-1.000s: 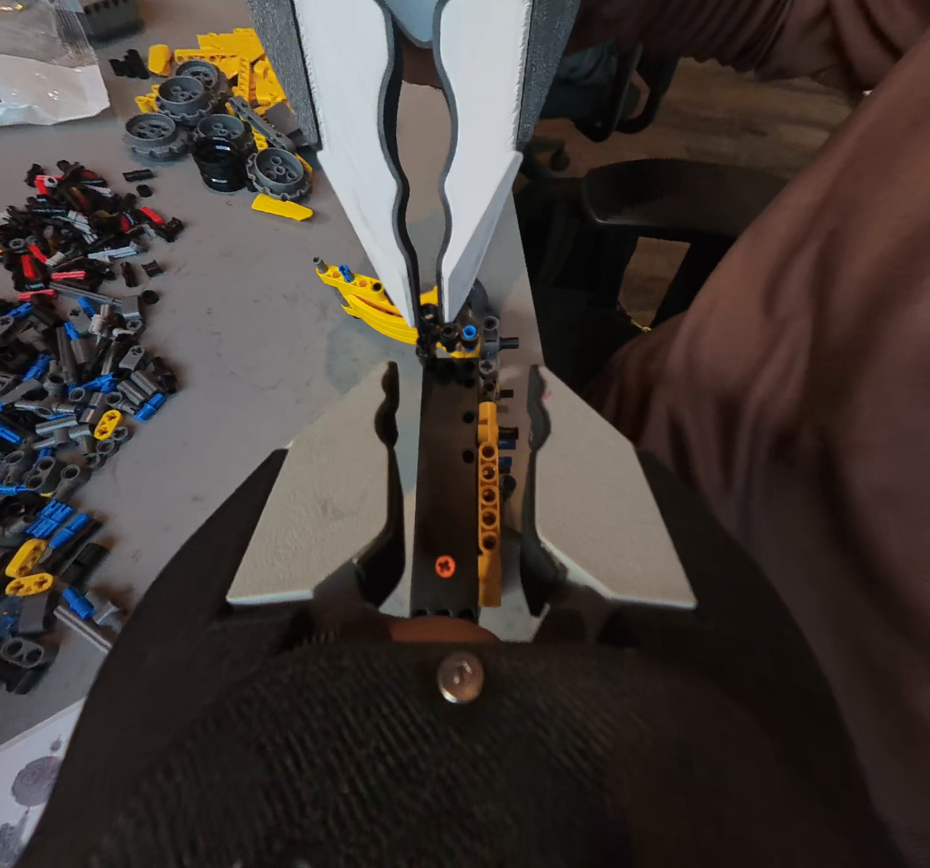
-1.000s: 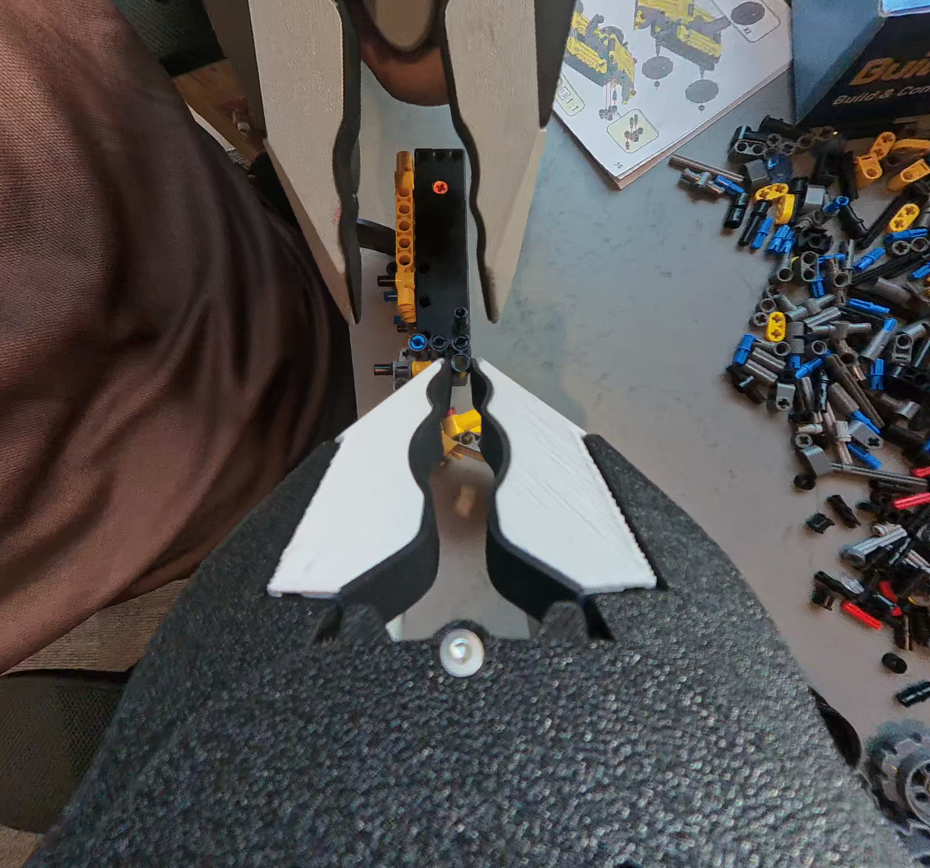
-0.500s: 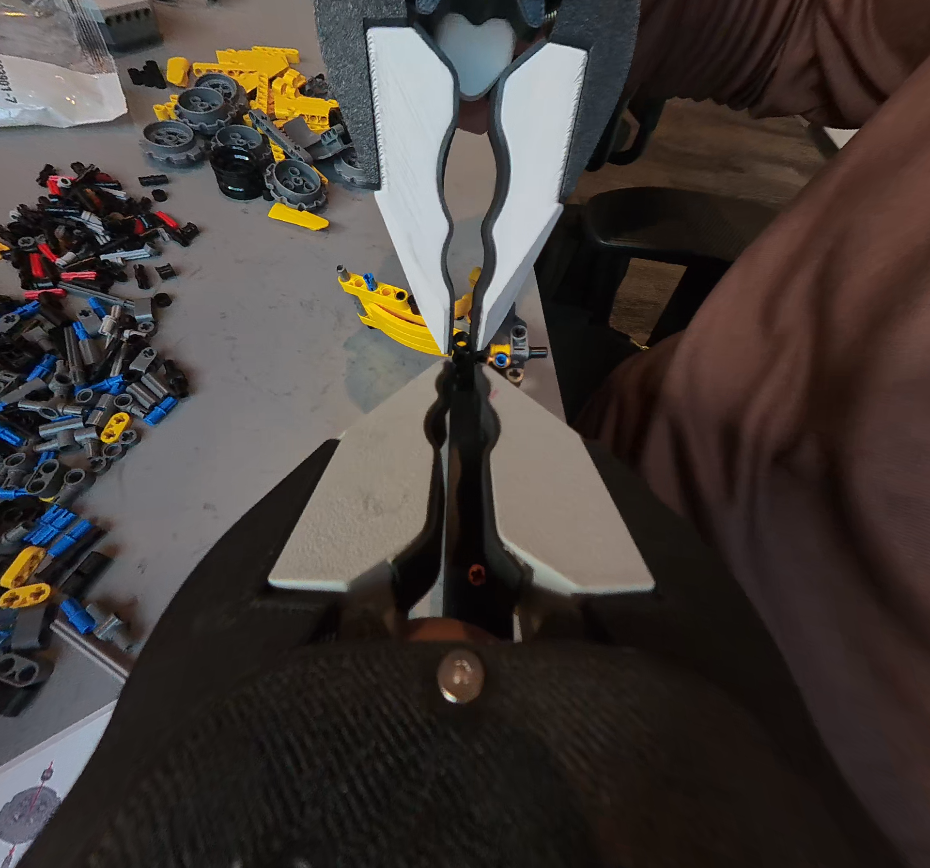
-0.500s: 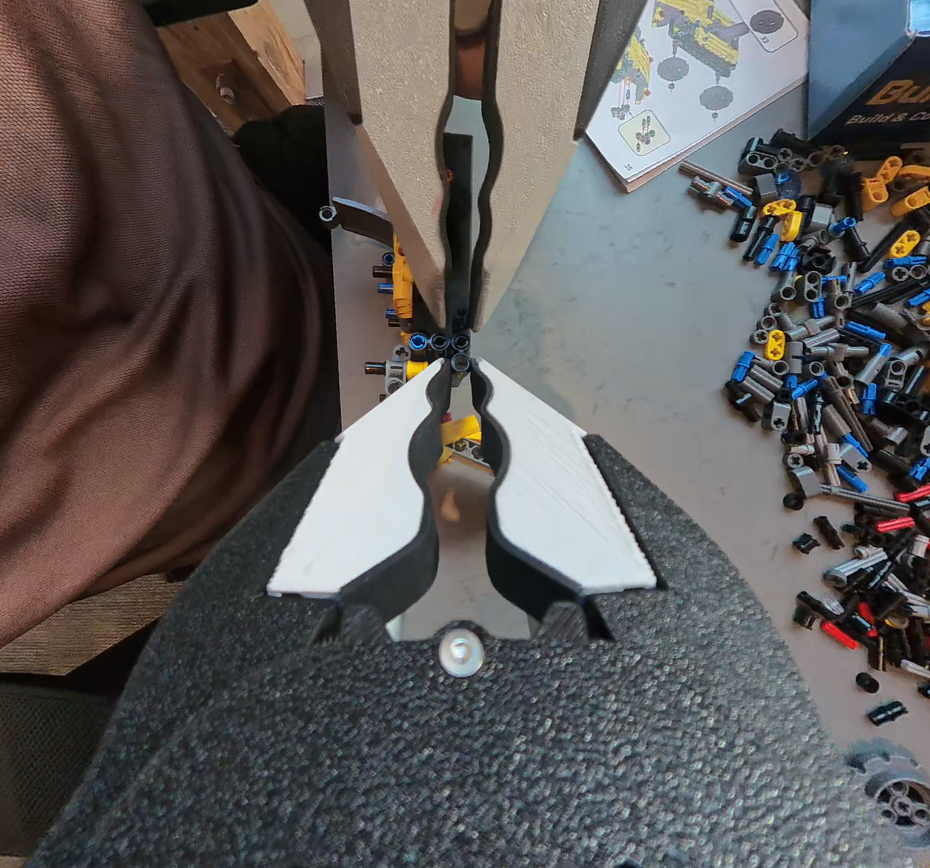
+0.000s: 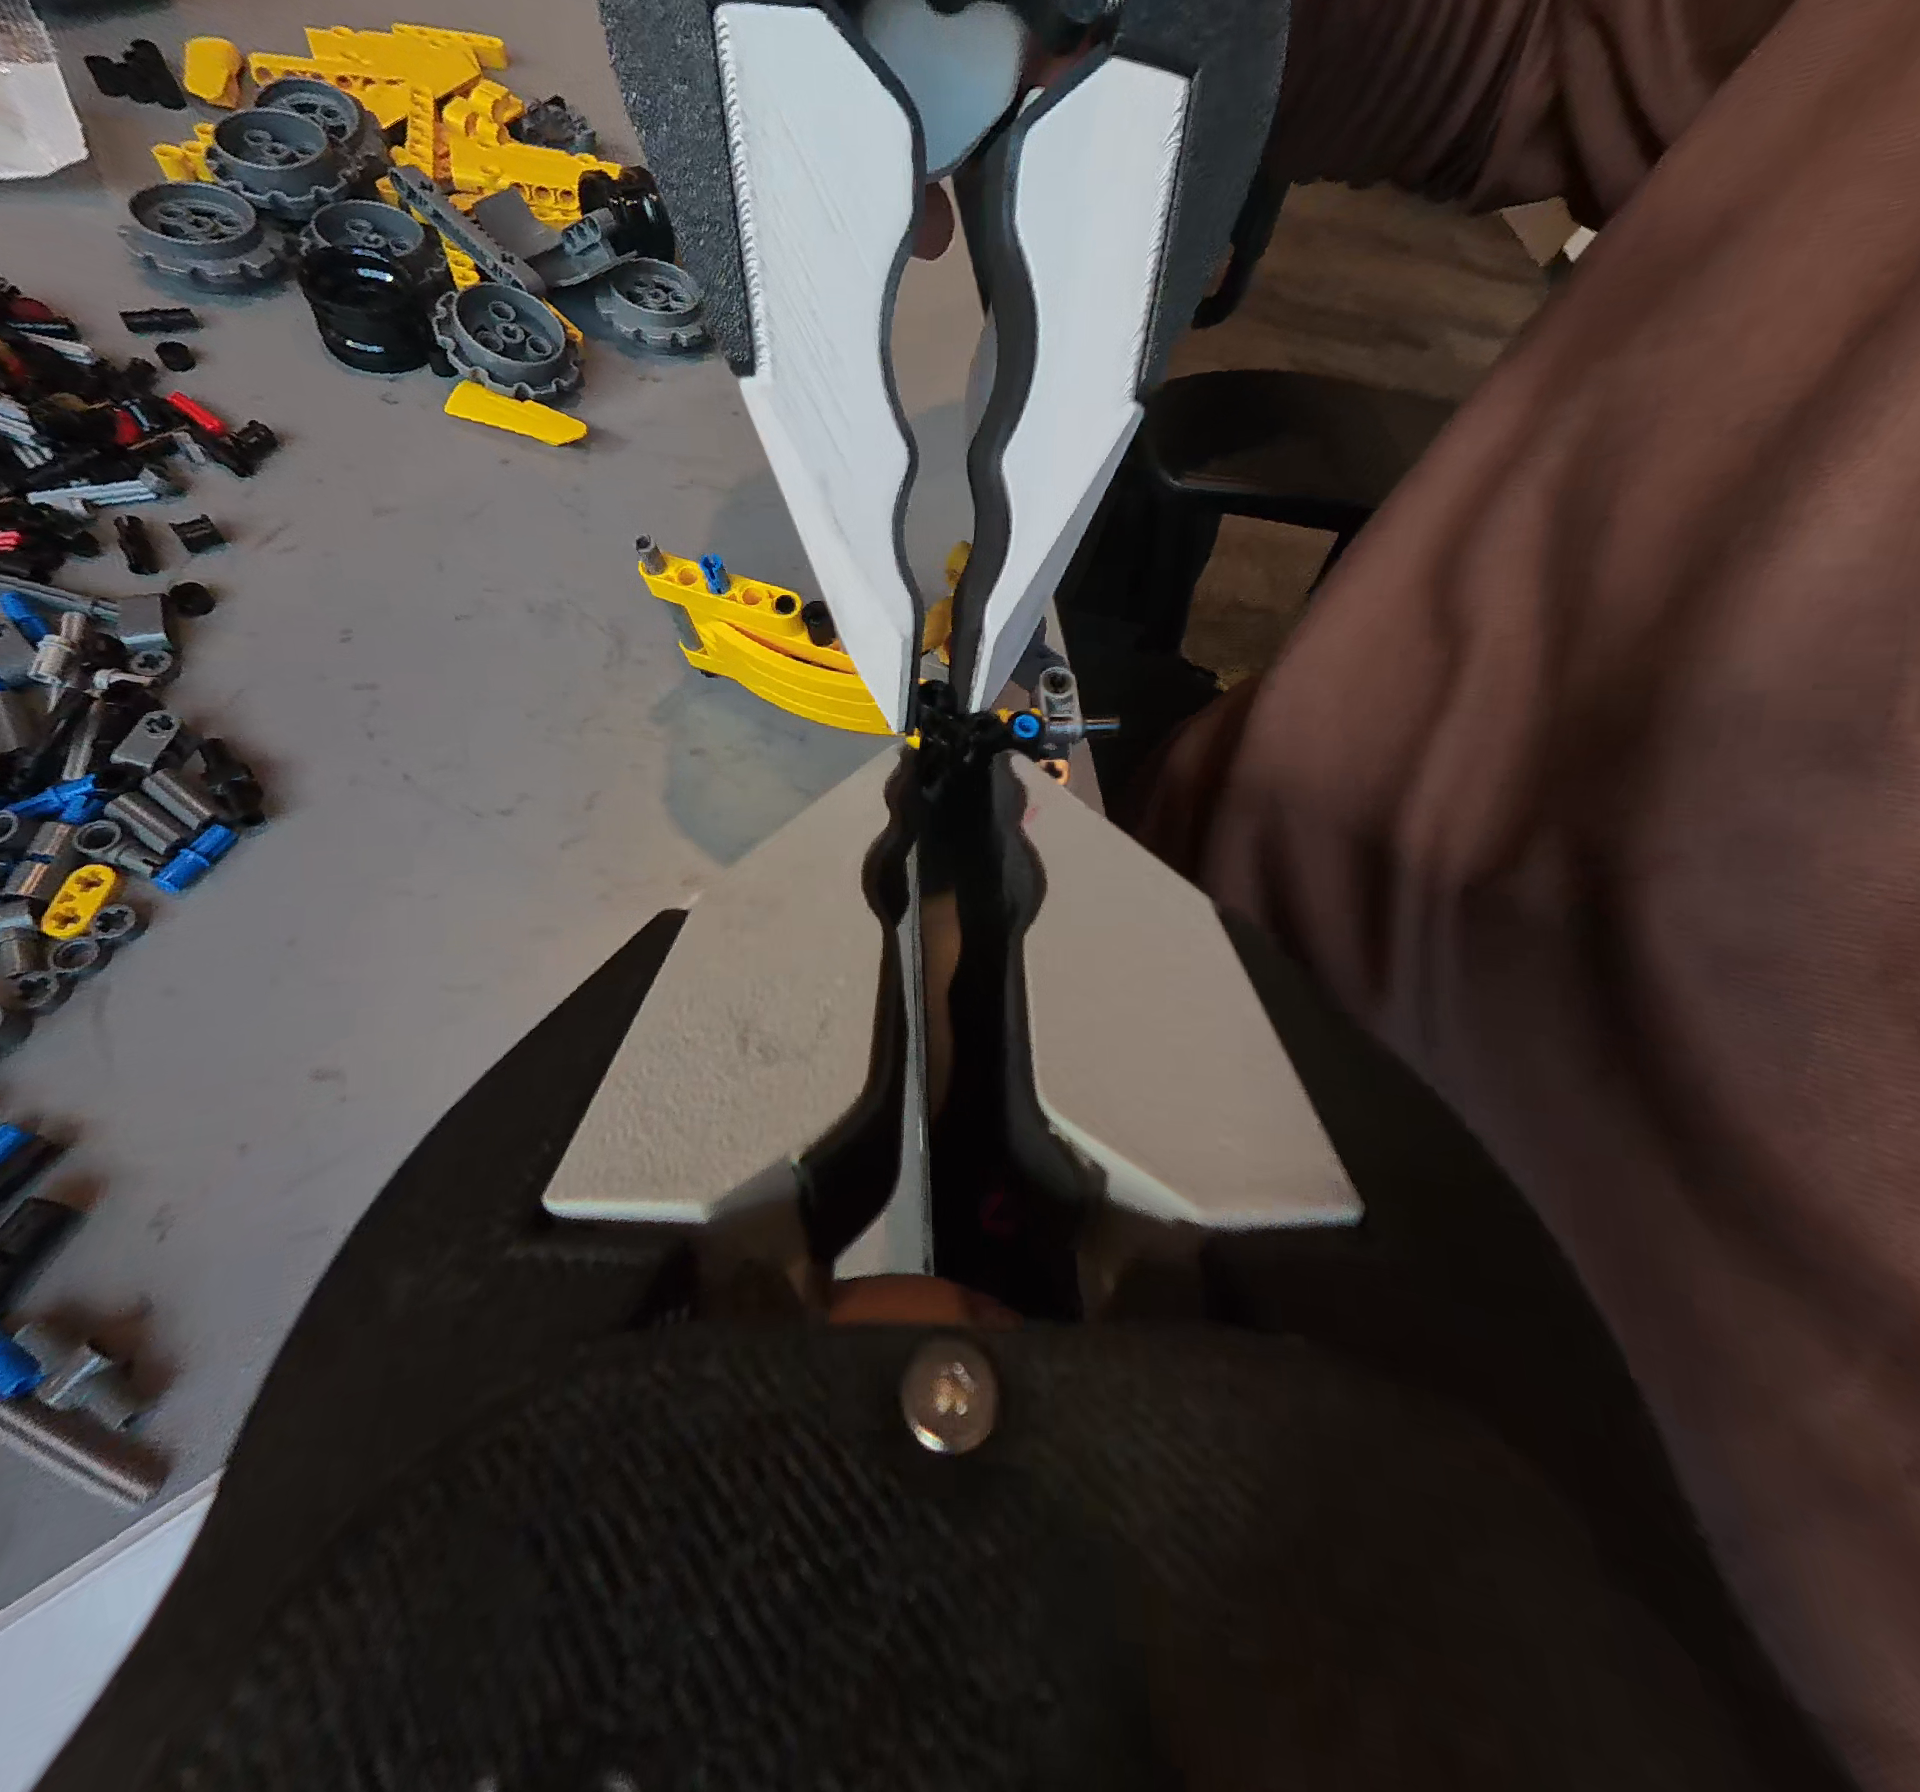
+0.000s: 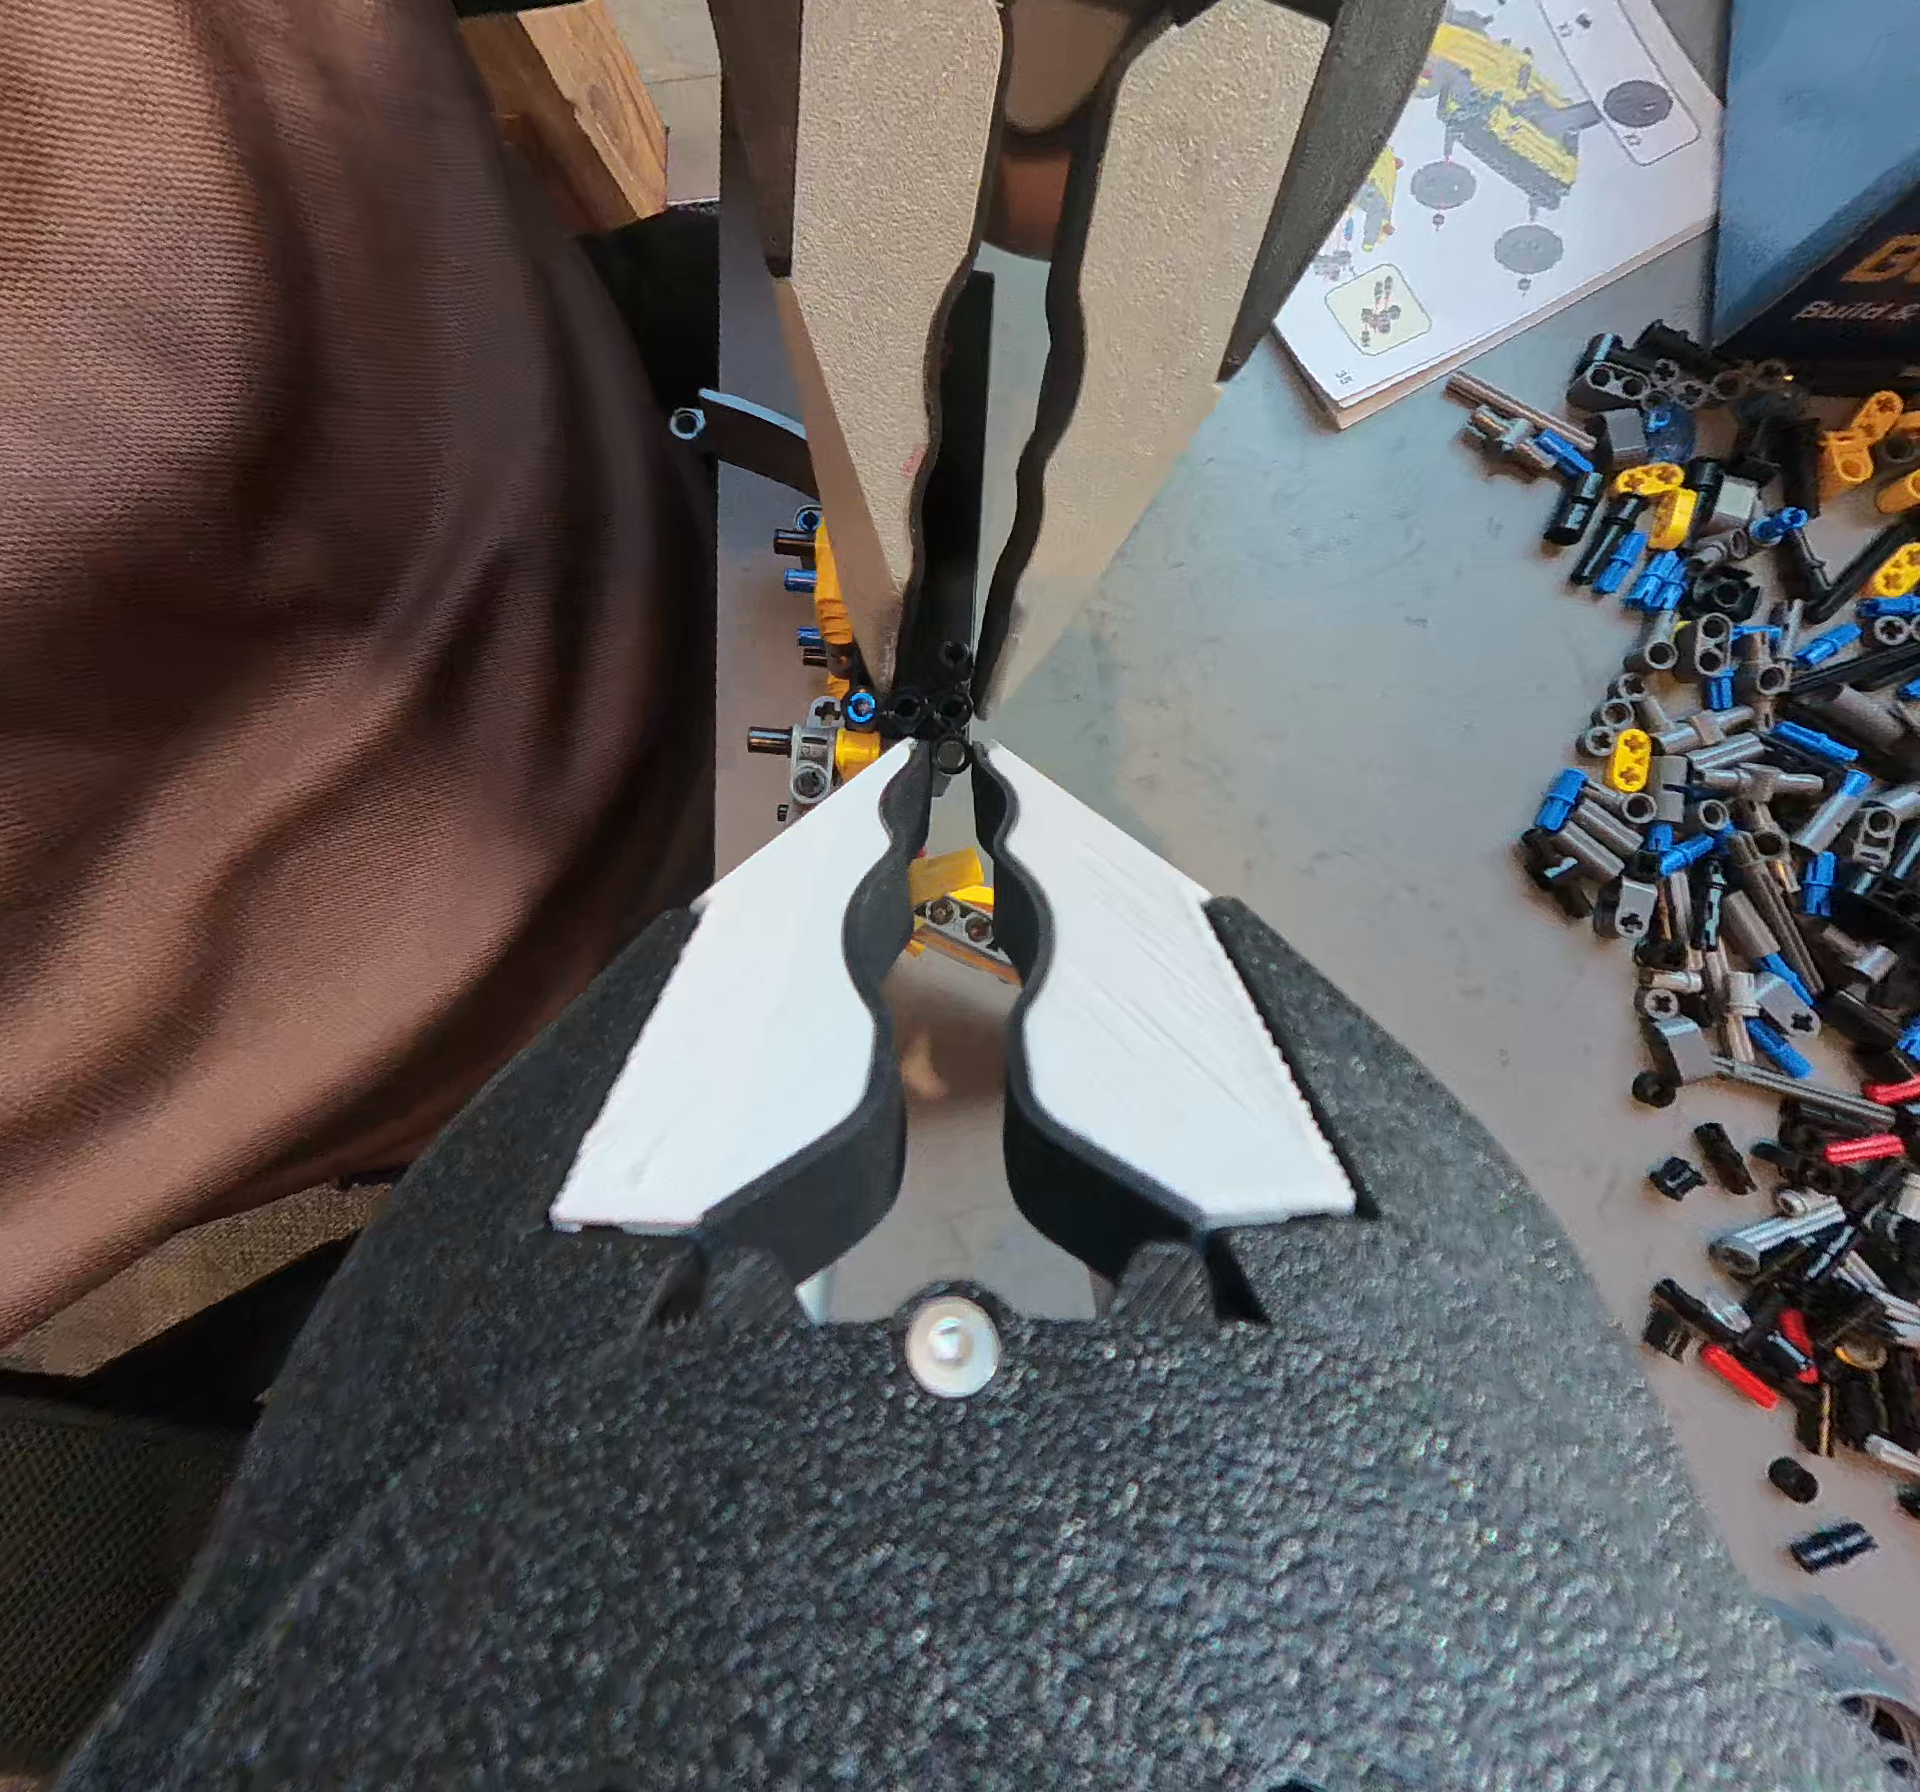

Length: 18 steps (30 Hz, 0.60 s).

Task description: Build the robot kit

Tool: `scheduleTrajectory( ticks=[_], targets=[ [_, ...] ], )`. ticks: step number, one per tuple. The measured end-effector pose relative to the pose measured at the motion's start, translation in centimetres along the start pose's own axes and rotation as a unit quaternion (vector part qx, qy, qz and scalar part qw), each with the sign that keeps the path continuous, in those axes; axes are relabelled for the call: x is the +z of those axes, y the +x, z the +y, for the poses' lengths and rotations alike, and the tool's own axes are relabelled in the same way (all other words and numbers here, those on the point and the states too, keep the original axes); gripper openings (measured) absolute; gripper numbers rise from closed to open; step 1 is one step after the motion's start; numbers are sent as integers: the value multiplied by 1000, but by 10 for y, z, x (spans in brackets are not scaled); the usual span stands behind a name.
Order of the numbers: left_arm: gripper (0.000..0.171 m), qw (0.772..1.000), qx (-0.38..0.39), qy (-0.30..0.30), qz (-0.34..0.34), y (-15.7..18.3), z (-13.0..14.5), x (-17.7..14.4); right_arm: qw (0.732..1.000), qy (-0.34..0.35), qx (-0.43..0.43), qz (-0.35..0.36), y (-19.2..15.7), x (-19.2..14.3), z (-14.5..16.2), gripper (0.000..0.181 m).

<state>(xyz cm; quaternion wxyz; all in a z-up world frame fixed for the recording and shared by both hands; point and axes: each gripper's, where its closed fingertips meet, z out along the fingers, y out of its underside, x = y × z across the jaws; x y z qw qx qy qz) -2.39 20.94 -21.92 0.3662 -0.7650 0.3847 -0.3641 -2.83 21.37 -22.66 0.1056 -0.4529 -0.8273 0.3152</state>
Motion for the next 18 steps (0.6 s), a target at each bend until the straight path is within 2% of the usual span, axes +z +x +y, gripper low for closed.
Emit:
scheduleTrajectory(
  ticks=[9,12,18],
  targets=[
    [5,999,-7,44,5,4,-2,-5,999,0,25,-39,-7,6,0,4],
    [5,999,4,38,-1,8,-1,-3,998,3,28,-48,-10,6,1,4],
    [5,999,20,28,-5,5,0,-2,997,-38,37,-64,-8,5,2,4]
  ],
)
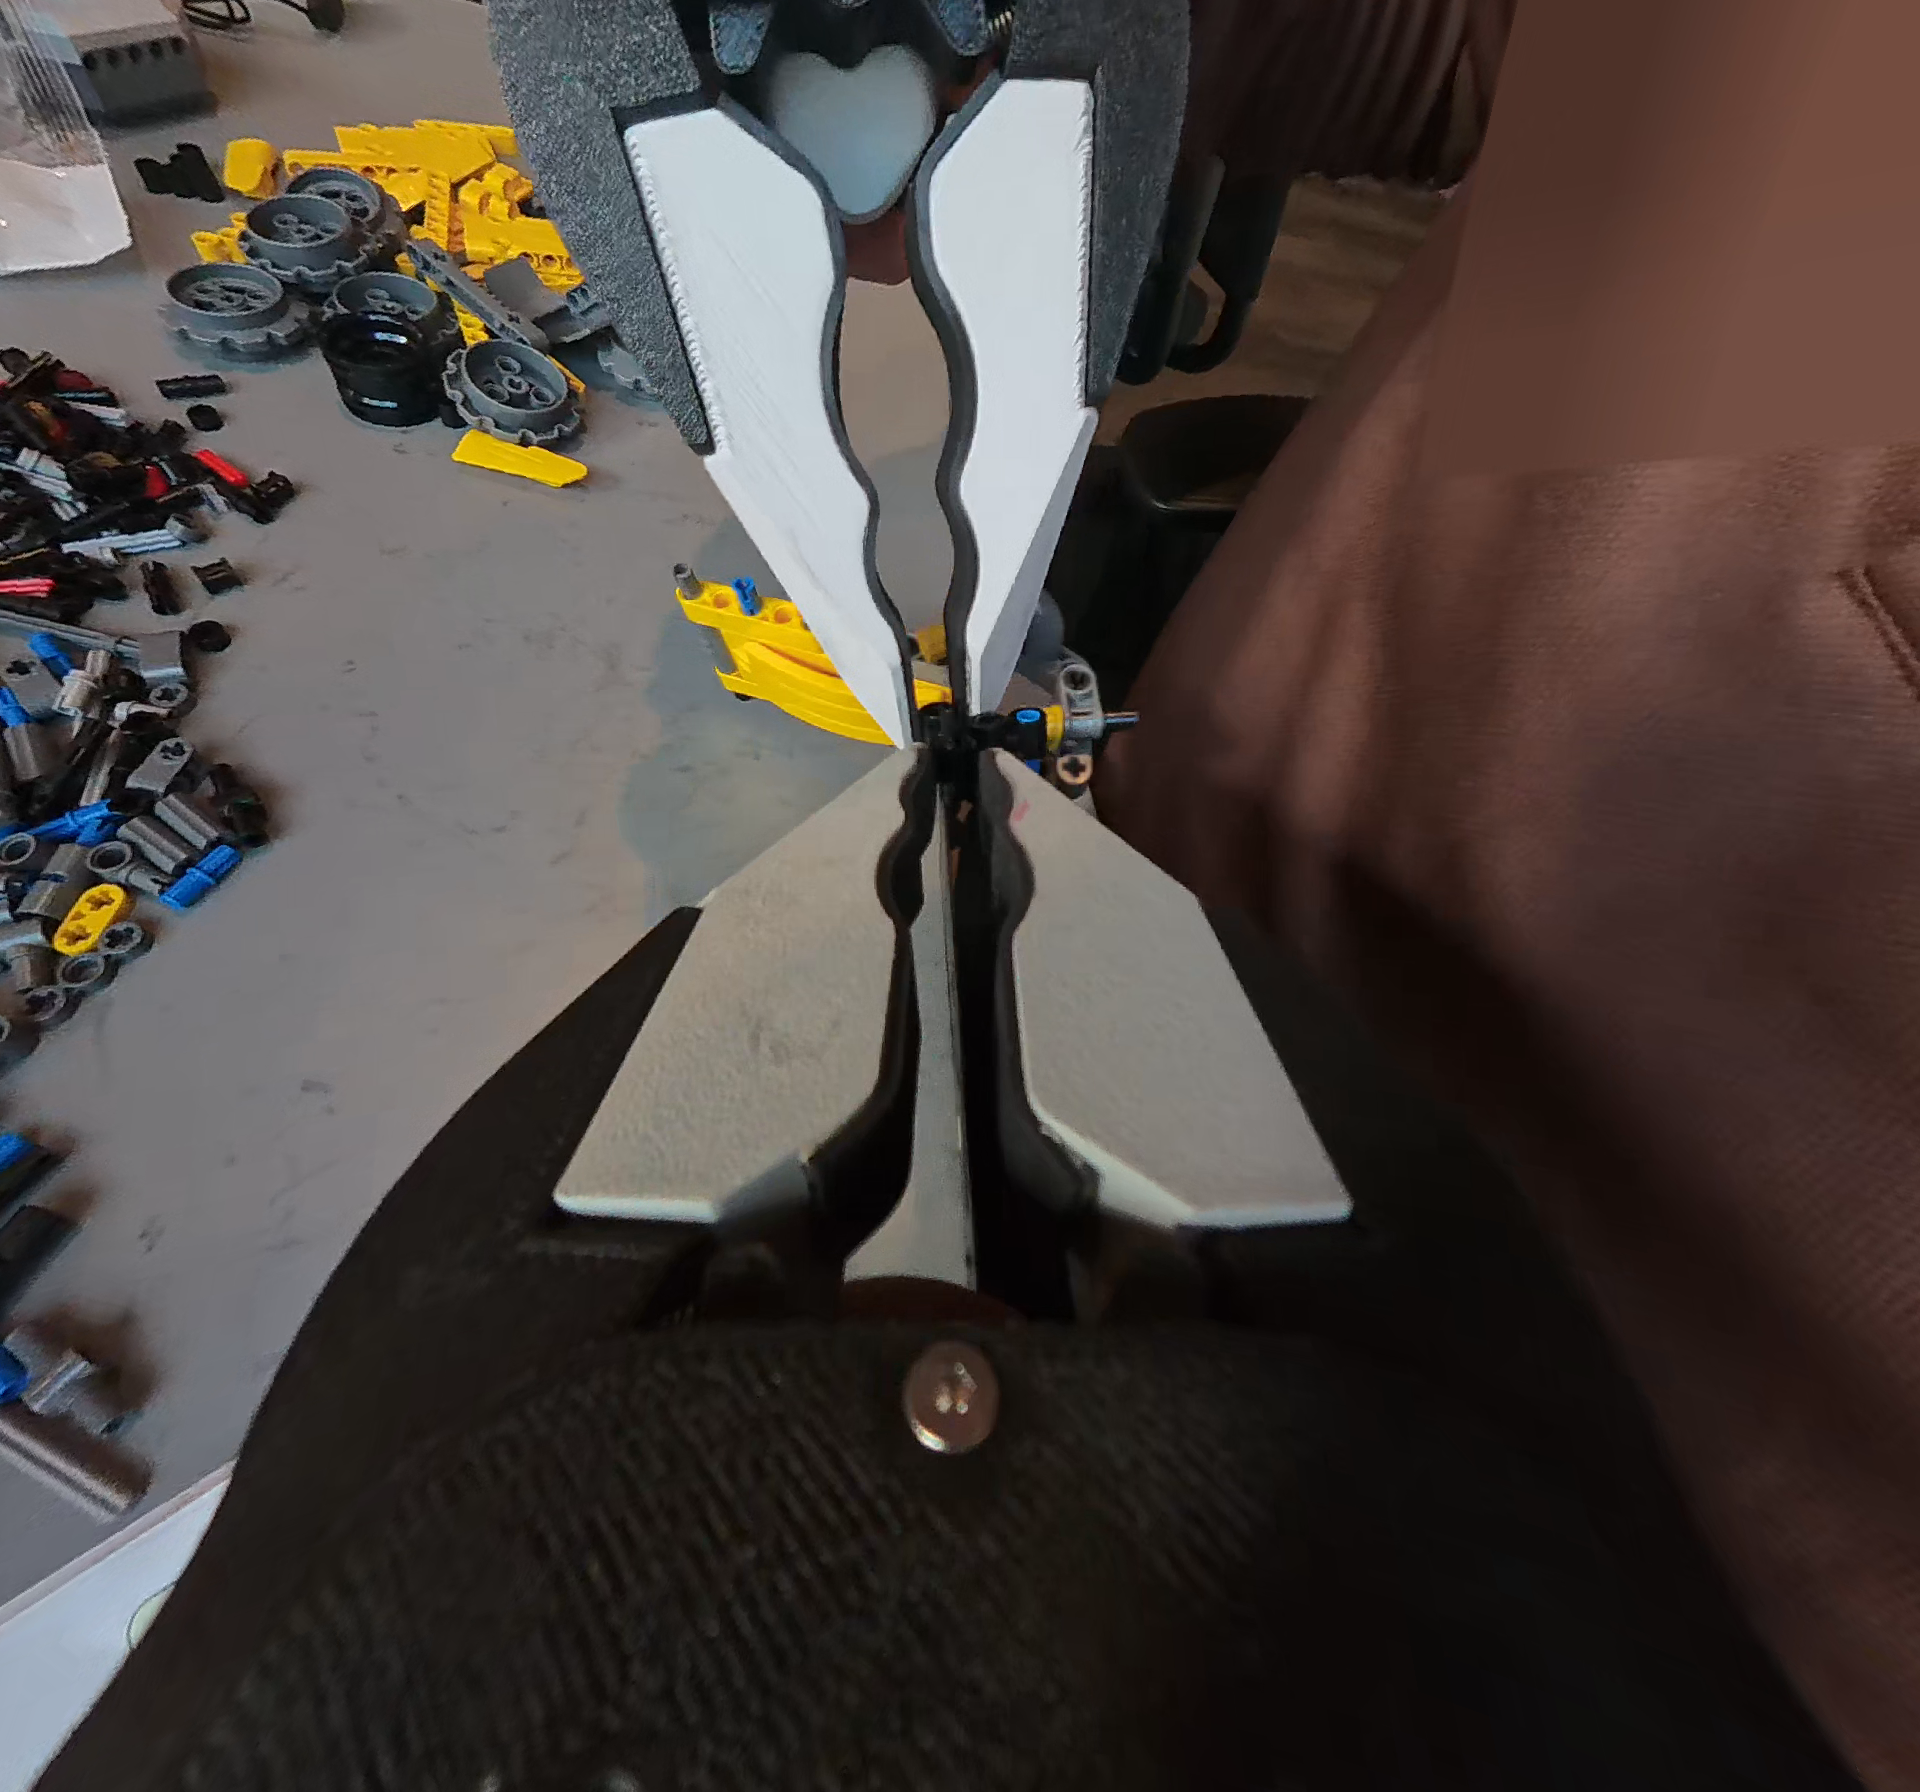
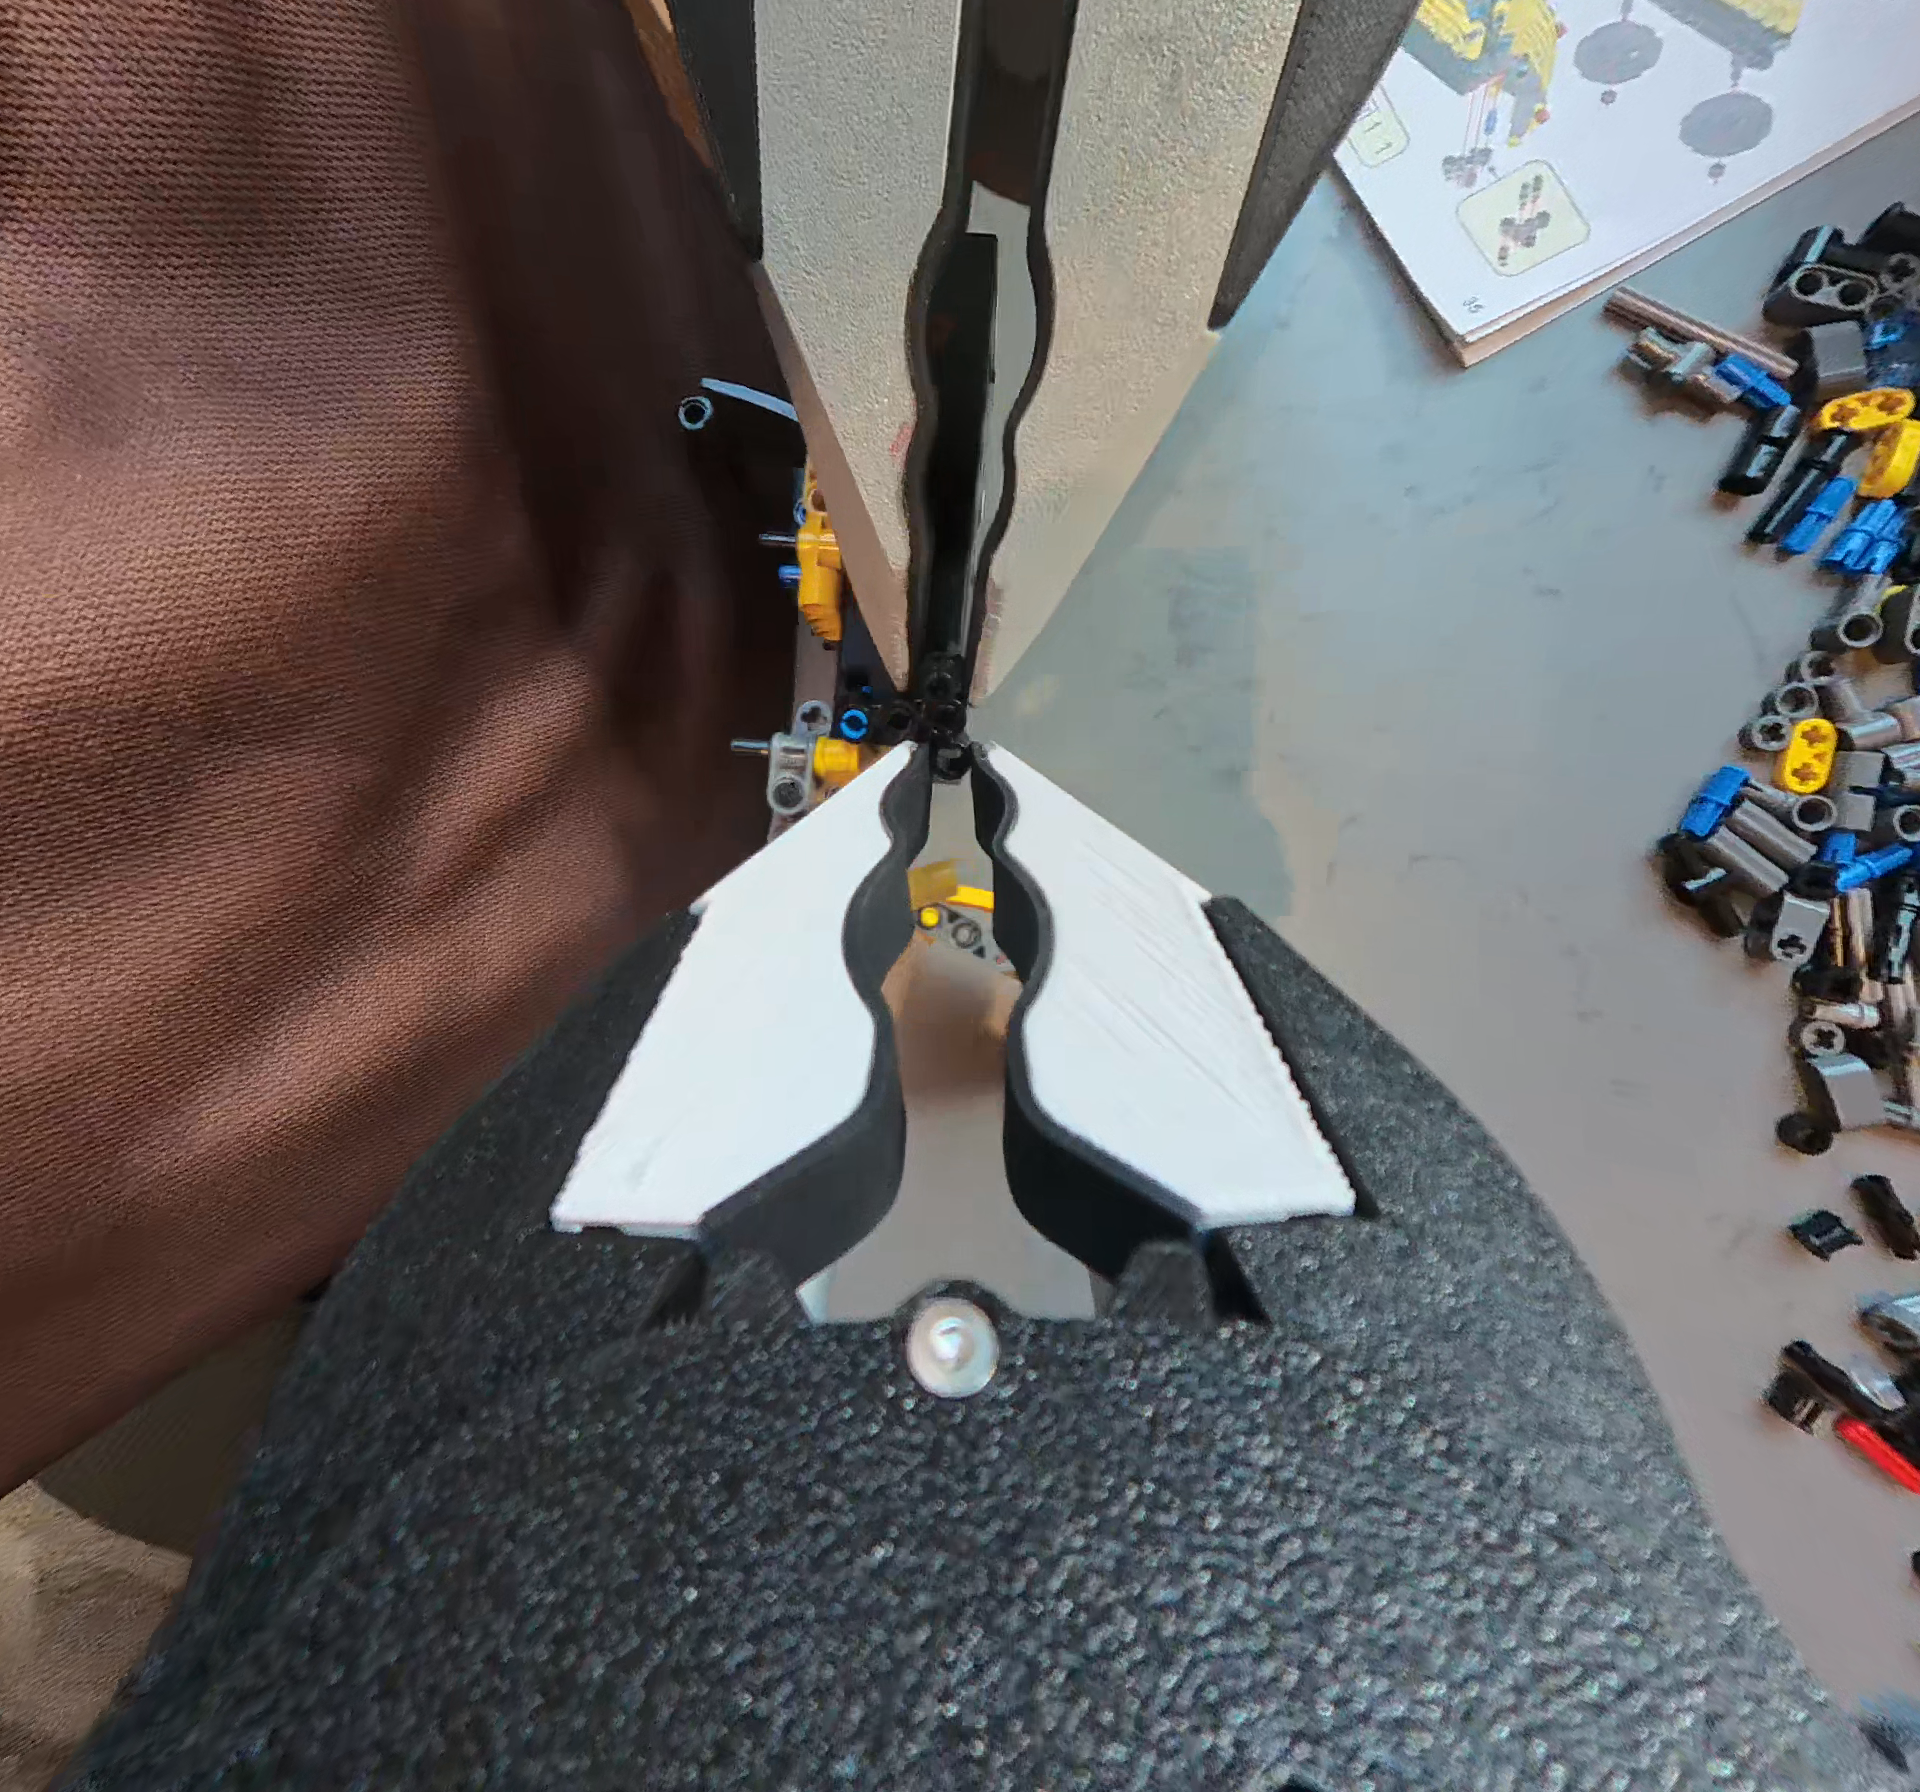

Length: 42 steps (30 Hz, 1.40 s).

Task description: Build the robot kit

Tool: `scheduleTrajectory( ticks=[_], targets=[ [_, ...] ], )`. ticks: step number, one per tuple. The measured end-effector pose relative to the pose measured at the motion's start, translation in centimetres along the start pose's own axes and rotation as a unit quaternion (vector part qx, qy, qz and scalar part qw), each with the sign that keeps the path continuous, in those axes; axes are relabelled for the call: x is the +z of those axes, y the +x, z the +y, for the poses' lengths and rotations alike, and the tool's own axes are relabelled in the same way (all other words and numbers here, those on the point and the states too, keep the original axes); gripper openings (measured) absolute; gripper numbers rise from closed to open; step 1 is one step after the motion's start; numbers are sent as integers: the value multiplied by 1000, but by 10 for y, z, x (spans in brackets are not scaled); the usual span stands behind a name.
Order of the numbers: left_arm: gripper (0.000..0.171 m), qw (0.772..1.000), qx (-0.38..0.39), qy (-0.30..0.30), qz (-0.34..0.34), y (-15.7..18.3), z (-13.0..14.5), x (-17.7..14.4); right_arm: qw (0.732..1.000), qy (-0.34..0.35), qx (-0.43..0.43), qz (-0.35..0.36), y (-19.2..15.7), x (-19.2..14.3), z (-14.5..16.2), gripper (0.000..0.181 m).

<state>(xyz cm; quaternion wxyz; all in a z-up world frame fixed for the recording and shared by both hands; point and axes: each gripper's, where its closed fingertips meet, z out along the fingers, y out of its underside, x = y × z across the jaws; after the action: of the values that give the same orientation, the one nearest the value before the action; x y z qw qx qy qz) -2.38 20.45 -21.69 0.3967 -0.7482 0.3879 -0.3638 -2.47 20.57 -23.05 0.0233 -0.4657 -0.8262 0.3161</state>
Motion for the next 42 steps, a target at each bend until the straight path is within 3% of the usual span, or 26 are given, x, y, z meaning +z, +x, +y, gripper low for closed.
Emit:
scheduleTrajectory(
  ticks=[9,17,22,24,37,42],
  targets=[
    [5,999,-8,44,-9,3,-6,-3,998,33,42,-45,-4,-8,-6,4],
    [10,1000,5,10,2,5,-3,1,998,-29,36,-39,-5,-4,-1,4],
    [12,999,-13,22,19,6,-7,0,997,-53,32,-37,-4,-4,1,4],
    [2,999,-14,28,21,4,-7,-1,997,-54,32,-39,-5,-3,1,4],
    [2,999,13,32,17,4,-7,-1,996,-69,42,-42,-4,-4,1,4],
    [1,999,25,37,22,6,-7,-2,992,-54,81,-80,-7,-4,0,5]
  ],
)
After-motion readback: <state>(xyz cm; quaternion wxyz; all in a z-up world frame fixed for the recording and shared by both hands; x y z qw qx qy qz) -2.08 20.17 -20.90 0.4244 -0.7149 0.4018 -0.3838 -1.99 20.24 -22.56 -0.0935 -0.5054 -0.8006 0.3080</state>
